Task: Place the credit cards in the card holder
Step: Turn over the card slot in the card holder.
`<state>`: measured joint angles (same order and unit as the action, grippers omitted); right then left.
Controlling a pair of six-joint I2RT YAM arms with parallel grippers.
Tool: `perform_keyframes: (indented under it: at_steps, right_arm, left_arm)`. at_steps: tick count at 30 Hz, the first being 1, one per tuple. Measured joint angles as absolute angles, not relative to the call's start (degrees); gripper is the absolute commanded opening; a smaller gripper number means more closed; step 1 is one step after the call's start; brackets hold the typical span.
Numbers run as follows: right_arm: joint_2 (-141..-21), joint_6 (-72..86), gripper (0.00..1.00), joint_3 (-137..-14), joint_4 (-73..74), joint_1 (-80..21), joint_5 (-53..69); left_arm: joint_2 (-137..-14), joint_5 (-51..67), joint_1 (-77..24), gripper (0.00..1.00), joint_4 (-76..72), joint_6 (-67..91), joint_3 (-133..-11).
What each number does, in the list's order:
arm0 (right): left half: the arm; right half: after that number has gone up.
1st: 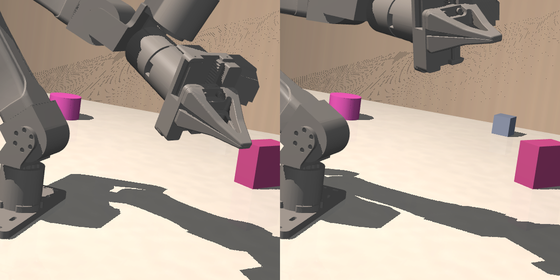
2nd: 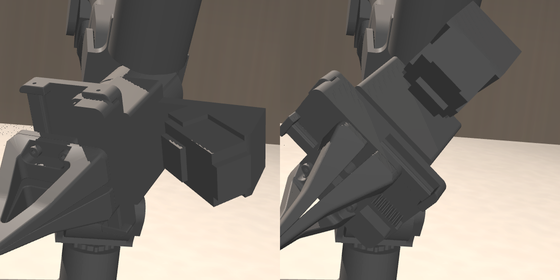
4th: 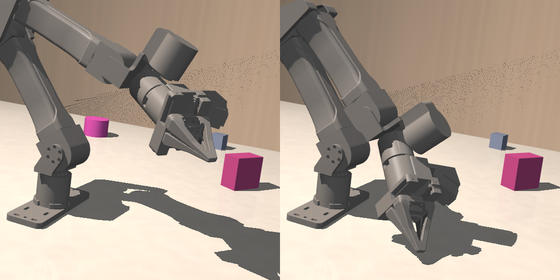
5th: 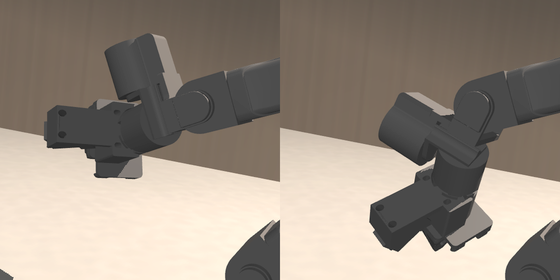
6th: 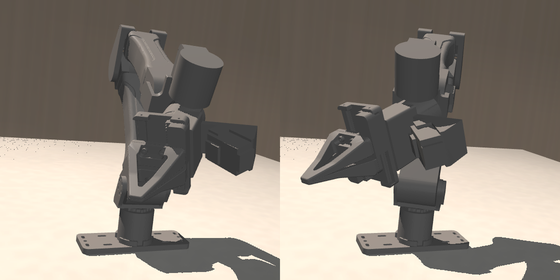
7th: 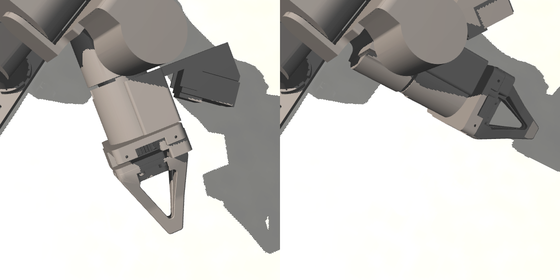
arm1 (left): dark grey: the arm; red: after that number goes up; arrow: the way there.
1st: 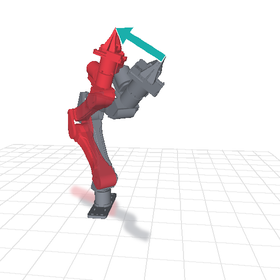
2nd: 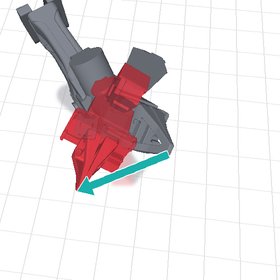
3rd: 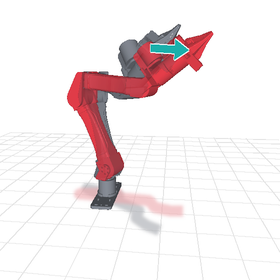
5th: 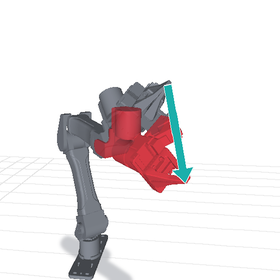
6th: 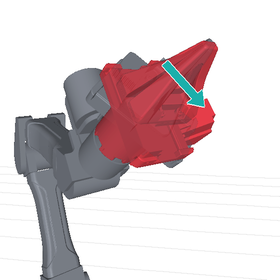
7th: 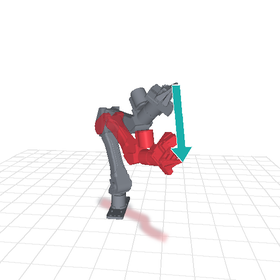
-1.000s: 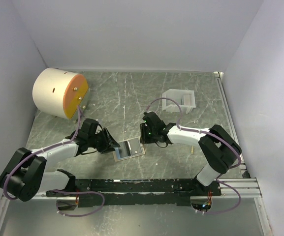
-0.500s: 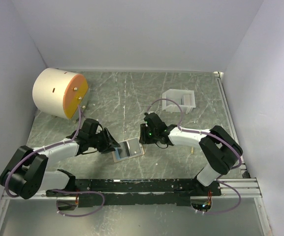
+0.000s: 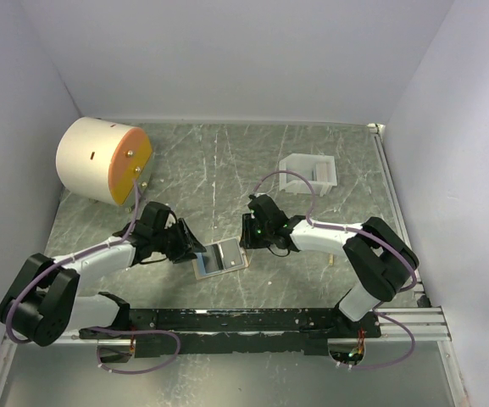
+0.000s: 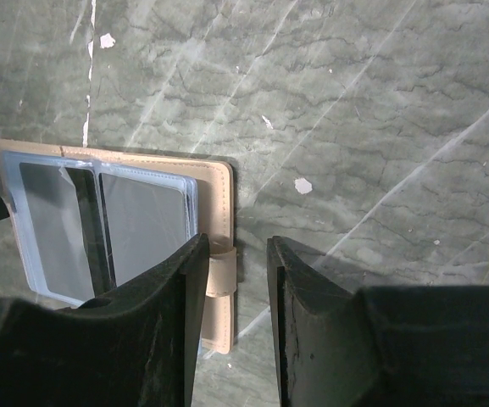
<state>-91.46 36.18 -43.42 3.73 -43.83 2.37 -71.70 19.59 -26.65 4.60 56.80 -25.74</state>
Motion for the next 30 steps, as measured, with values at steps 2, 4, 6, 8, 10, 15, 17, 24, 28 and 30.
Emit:
perform_keyframes:
  at_steps: [2, 4, 6, 8, 10, 15, 17, 24, 28, 30]
  right_arm:
    - [-91.44, 36.23, 0.34, -43.38, 3.73, -43.83, 2.37]
    - [-91.42, 36.25, 0.34, -43.38, 3.73, -43.88, 2.37]
    - [-91.42, 36.27, 0.34, -43.38, 3.73, -43.90, 2.37]
    - [-91.42, 36.34, 0.34, -43.38, 3.73, -43.90, 2.39]
    - [-91.42, 36.40, 0.34, -43.38, 3.73, -44.01, 2.37]
    - [-91.42, 36.82, 0.34, -43.31, 3.66, -44.53, 2.35]
    - [-91.42, 37.10, 0.33, -43.09, 3.18, -45.01, 2.44]
    - [-91.42, 38.39, 0.33, -42.39, 1.48, -46.52, 3.22]
    - [-91.42, 38.54, 0.34, -42.39, 1.50, -46.63, 3.05]
    - [-91.42, 38.54, 0.34, -42.39, 1.52, -46.63, 2.92]
  left_arm:
    - [-72.25, 19.53, -26.65, 0.55, 4.62, 56.73, -25.74]
    - [-72.47, 19.46, -26.65, 0.55, 4.60, 56.55, -25.74]
    - [-72.93, 19.31, -26.65, 0.55, 4.56, 56.31, -25.74]
    - [-73.82, 19.27, -26.65, 0.55, 4.40, 56.27, -25.74]
    - [-74.65, 19.33, -26.65, 0.55, 3.68, 56.29, -25.71]
    - [-75.96, 19.97, -26.65, 0.55, 1.69, 56.34, -25.71]
    - [-76.14, 20.40, -26.65, 0.55, 0.97, 56.38, -25.71]
    - [-74.28, 23.20, -26.65, 0.55, -0.14, 57.25, -25.71]
    - [-71.92, 25.36, -26.68, 0.55, -1.76, 57.89, -25.71]
    - [-71.94, 26.63, -26.68, 0.55, -3.20, 58.37, -25.71]
